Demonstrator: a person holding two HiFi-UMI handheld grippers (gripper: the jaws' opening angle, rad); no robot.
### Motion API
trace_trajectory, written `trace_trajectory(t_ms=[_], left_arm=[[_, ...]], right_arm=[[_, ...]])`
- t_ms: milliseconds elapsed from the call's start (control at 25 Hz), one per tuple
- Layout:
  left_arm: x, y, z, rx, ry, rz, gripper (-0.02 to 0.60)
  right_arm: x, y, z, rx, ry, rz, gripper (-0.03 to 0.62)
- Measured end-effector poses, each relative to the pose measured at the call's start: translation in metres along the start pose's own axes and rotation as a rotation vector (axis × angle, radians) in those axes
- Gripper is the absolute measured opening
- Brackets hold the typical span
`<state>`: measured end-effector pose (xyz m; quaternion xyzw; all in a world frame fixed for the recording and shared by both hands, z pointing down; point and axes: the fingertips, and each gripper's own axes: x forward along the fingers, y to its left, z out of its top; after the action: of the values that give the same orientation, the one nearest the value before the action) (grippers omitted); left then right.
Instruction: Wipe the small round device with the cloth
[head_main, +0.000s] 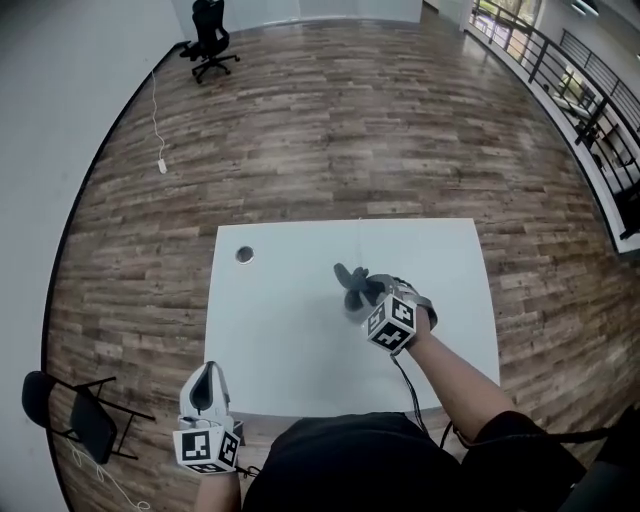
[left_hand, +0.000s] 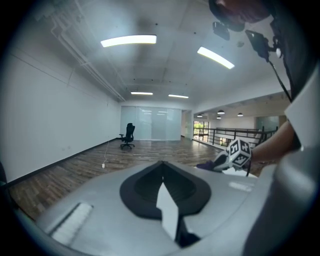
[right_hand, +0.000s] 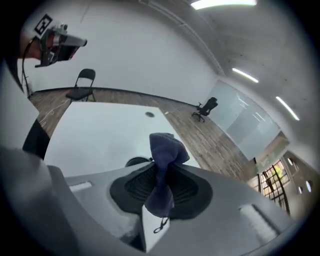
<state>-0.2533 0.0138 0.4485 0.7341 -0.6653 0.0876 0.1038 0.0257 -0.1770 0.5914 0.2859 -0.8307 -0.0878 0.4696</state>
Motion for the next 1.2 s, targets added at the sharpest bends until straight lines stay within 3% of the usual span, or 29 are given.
trace_trajectory(t_ms=[120,280,440,520,720,920,1120,1200], left_arm=[[-0.006,0.005,-0.008,-0.025,0.005,0.009,0.008],[-0.018,0.023,-0.025,-0.069,0.02,0.05,0.008],[-0.021,0.017,-0.043,-0.115,0.033,0.051,0.008],[-0.02,0.014,-0.048,-0.127,0.033,0.039,0.008],[-0.021,0.012,-0.051,-0.133,0.031,0.038,0.008],[-0.022,0.003,-0.056,-0.131,0.046,0.024,0.008],[-0.023,0.008,-0.059,-0.109,0.08,0.03,0.008],[-0.02,0.008,-0.055,-0.096,0.075,0.027,0.008]], right_arm=[[0.011,0.032,-0.005,-0.071,0.072,0.102,0.072],[0.022,0.05,0.007,-0.152,0.107,0.115,0.072],[0.02,0.059,0.005,-0.414,0.185,0.09,0.072],[0.019,0.064,0.002,-0.487,0.217,0.088,0.072],[0.021,0.087,-0.002,-0.496,0.231,0.153,0.072],[0.025,0.108,-0.027,-0.406,0.261,0.23,0.072],[0.022,0.148,-0.044,-0.308,0.286,0.411,0.072],[0.012,0.148,-0.032,-0.374,0.226,0.403,0.072]])
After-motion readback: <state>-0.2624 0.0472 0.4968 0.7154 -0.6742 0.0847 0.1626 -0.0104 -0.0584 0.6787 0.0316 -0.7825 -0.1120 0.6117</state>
